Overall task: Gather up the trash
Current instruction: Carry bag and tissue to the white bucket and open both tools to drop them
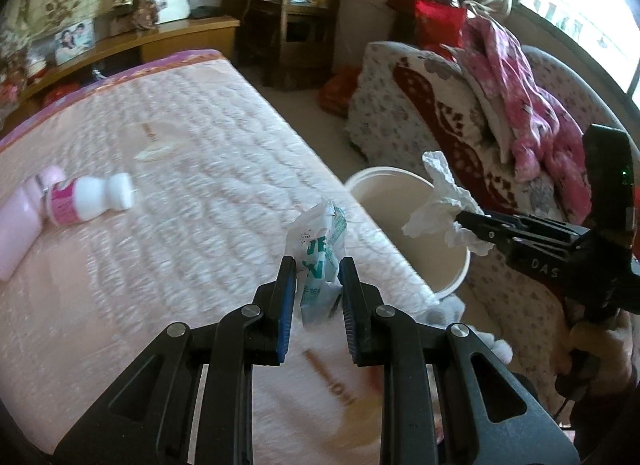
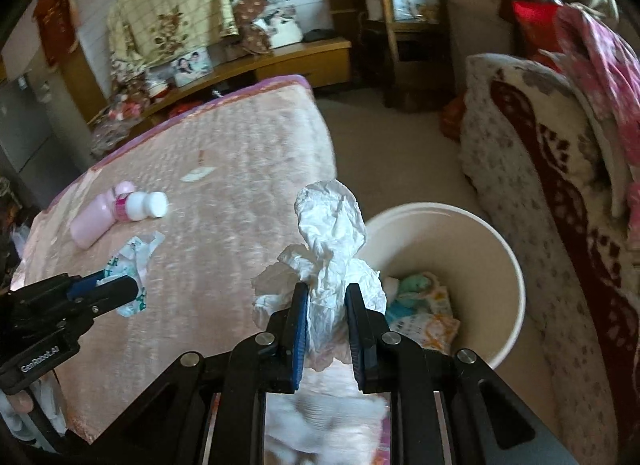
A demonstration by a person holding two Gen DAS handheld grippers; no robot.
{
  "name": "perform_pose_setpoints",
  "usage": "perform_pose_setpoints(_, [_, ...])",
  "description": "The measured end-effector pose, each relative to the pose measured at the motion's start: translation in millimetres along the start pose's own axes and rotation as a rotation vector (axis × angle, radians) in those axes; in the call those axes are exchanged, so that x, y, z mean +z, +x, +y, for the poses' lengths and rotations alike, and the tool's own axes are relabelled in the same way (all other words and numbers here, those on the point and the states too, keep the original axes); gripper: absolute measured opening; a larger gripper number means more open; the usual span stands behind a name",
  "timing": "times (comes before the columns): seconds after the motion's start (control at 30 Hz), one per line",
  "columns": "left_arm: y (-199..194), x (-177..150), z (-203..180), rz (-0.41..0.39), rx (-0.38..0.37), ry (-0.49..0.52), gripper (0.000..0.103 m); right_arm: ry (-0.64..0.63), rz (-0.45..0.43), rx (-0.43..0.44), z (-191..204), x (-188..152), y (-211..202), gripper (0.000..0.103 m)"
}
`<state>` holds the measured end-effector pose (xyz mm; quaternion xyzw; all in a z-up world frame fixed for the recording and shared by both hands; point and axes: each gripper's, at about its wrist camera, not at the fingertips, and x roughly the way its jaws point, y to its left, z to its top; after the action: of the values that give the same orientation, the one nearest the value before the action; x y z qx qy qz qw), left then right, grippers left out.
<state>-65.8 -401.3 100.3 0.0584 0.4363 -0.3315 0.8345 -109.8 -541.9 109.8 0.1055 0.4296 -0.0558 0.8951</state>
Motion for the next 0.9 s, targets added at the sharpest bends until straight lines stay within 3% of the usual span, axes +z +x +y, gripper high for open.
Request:
perform_pose_setpoints(0.43, [48, 27, -53, 0.059, -0.077, 0.058, 0.019, 0.104, 0.036, -0.051, -58, -8, 18, 0.017])
perform_pose_setpoints(0.73, [77, 41, -69, 0.083, -0.14, 0.026, 0.02, 0.154, 0.056, -0.11, -85, -6, 35, 0.017])
perform_pose_setpoints(0.83, [85, 44, -69, 0.077, -0.16, 0.006, 0.022, 0.172, 0.066, -0.135, -94, -5, 44, 0.023])
perform_pose_setpoints(0.9, [91, 46, -68, 0.077, -0.171, -0.009, 0.029, 0.182, 0.065, -0.139, -99, -5, 49, 0.038])
